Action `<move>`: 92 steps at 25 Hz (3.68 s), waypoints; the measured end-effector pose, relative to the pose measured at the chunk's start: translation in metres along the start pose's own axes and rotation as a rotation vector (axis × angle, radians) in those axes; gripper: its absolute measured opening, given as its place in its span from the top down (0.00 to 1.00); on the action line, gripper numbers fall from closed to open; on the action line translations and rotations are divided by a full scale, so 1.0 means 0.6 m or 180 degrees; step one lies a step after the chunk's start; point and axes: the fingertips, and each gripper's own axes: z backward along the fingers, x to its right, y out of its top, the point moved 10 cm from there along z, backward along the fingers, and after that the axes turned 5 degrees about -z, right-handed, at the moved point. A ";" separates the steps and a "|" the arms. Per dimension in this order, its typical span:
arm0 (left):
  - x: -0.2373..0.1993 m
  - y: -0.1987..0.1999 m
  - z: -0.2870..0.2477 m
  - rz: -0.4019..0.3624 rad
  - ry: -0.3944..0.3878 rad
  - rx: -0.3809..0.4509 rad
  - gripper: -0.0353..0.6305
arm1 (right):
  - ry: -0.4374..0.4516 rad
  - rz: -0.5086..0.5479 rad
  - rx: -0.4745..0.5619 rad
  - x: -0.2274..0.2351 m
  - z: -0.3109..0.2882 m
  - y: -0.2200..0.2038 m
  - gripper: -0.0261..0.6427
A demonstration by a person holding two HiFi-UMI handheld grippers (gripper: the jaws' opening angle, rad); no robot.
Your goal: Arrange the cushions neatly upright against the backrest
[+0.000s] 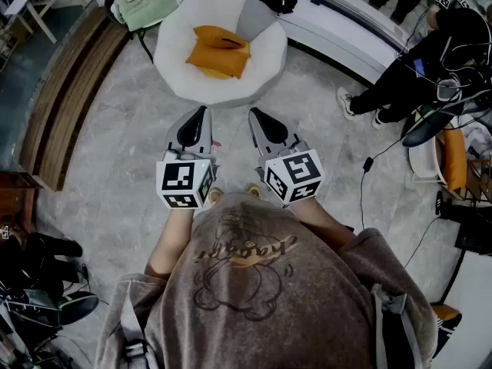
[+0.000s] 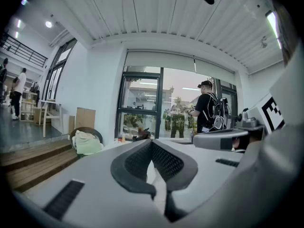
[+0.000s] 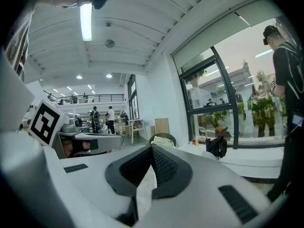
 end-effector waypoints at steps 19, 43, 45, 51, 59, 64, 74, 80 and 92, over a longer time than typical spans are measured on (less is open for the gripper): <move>-0.057 -0.014 0.017 -0.0064 -0.0149 -0.0073 0.94 | 0.0063 -0.0206 0.0056 -0.047 -0.027 -0.010 0.93; -0.156 -0.049 -0.058 -0.0068 -0.0380 -0.0199 0.94 | -0.0168 -0.0272 0.0107 -0.030 -0.131 -0.030 0.93; -0.163 -0.050 -0.071 -0.0056 -0.0380 -0.0219 0.94 | -0.0186 -0.0281 0.0102 -0.019 -0.143 -0.028 0.93; -0.184 -0.048 -0.124 -0.0040 -0.0405 -0.0267 0.94 | -0.0224 -0.0297 0.0059 0.021 -0.188 -0.021 0.93; -0.216 -0.025 -0.223 -0.0045 -0.0381 -0.0331 0.94 | -0.0153 -0.0310 0.0008 0.093 -0.265 0.014 0.93; -0.229 -0.008 -0.276 -0.0046 -0.0341 -0.0361 0.94 | -0.0109 -0.0336 -0.0033 0.136 -0.303 0.032 0.93; -0.223 0.027 -0.416 0.0030 -0.0200 -0.0362 0.94 | 0.0031 -0.0306 -0.0108 0.263 -0.367 0.077 0.93; -0.215 0.045 -0.488 0.0047 -0.0098 -0.0333 0.94 | 0.0178 -0.0285 -0.0112 0.330 -0.406 0.103 0.93; -0.236 0.069 -0.579 -0.0009 0.0049 -0.0347 0.94 | 0.0347 -0.0369 -0.0197 0.404 -0.478 0.109 0.93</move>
